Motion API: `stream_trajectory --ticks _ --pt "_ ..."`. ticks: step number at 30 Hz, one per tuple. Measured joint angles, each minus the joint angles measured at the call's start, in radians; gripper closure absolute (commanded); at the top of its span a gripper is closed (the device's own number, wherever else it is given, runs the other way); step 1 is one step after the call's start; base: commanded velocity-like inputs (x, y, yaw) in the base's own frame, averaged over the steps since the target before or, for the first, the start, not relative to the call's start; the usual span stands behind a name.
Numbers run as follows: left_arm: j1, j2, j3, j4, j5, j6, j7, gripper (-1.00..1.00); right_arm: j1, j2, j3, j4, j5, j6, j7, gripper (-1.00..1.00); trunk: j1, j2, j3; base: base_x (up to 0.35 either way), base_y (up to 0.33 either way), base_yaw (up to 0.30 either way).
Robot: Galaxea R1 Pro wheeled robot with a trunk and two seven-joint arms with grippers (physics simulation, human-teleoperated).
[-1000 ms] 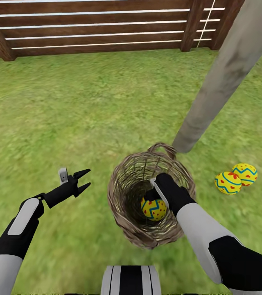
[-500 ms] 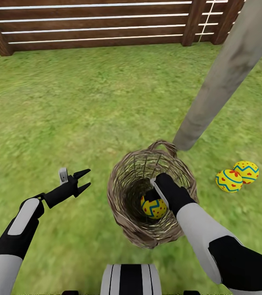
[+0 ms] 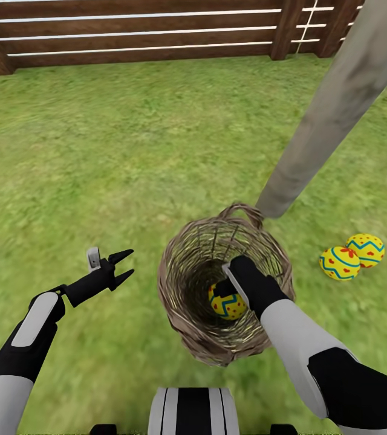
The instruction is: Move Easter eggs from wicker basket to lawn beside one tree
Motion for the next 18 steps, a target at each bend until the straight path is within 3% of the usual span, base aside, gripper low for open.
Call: stream_trajectory --ticks 15,18 --pt "0.0 0.001 0.0 0.0 0.001 0.0 0.0 -1.0 0.0 0.0 0.001 -0.042 0.013 0.0 0.0 -1.0 0.0 0.0 -0.021 0.0 0.0 0.0" --pt "0.012 0.003 0.008 0.002 0.017 0.003 -0.002 -1.0 -0.002 0.005 -0.002 -0.033 0.026 -0.002 0.003 -1.0 -0.001 0.0 -0.02 0.0 0.0 0.0"
